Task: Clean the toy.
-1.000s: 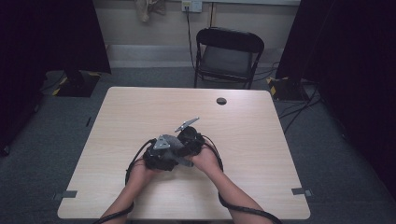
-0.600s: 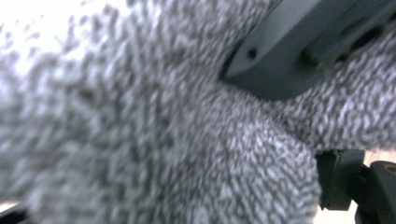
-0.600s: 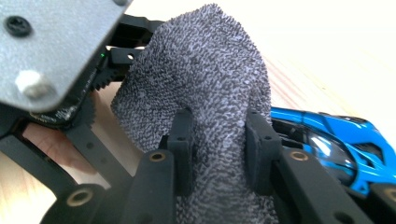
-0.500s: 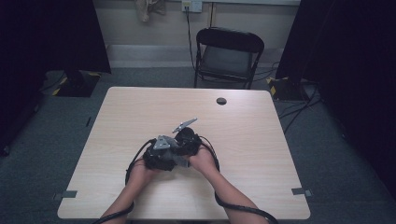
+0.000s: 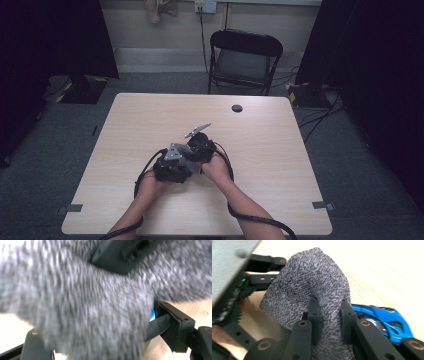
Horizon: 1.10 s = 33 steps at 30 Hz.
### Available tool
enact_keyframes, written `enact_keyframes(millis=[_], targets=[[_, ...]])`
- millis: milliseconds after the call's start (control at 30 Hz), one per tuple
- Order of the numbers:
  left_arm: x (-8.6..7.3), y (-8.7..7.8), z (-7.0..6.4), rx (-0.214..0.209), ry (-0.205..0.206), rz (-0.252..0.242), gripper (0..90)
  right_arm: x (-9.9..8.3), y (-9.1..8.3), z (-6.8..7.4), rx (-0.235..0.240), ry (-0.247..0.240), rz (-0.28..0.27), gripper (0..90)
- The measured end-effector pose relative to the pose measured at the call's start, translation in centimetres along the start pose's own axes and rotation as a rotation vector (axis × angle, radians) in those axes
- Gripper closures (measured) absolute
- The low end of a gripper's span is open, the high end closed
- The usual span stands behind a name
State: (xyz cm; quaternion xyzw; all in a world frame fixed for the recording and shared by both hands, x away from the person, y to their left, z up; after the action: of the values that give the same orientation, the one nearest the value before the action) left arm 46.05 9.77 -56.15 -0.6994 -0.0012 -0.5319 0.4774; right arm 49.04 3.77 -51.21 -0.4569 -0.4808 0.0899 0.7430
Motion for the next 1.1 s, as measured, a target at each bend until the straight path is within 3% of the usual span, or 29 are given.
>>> enact_keyframes(millis=[300,400,600,1100], targets=[[0.0,0.0,0.0,0.0,0.0,0.0,24.1,0.2,0.0,-1.1,-0.035,0.019,-0.008,75.8],[0.0,0.0,0.0,0.0,0.0,0.0,24.1,0.1,-0.2,-2.0,-0.06,0.04,-0.009,75.8],[0.0,0.0,0.0,0.0,-0.001,-0.001,24.1,-0.2,-0.4,-3.4,-0.063,0.093,-0.019,75.7],[0.0,0.0,0.0,0.0,-0.002,-0.002,24.1,-0.8,-0.3,-5.1,-0.103,0.126,-0.033,75.8]])
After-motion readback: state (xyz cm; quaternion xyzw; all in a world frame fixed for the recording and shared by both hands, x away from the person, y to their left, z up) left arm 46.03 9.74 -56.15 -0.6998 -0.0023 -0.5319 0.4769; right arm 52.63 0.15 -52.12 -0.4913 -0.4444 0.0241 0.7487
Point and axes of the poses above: each handheld gripper's, and its own axes: y roughly forward along the jaws, x roughly out of its top, z roughly to its left, the point moved 9 cm from there along y, roughly forward along the jaws, and after that the axes turned 3 degrees about x, right-handed, at the moved point
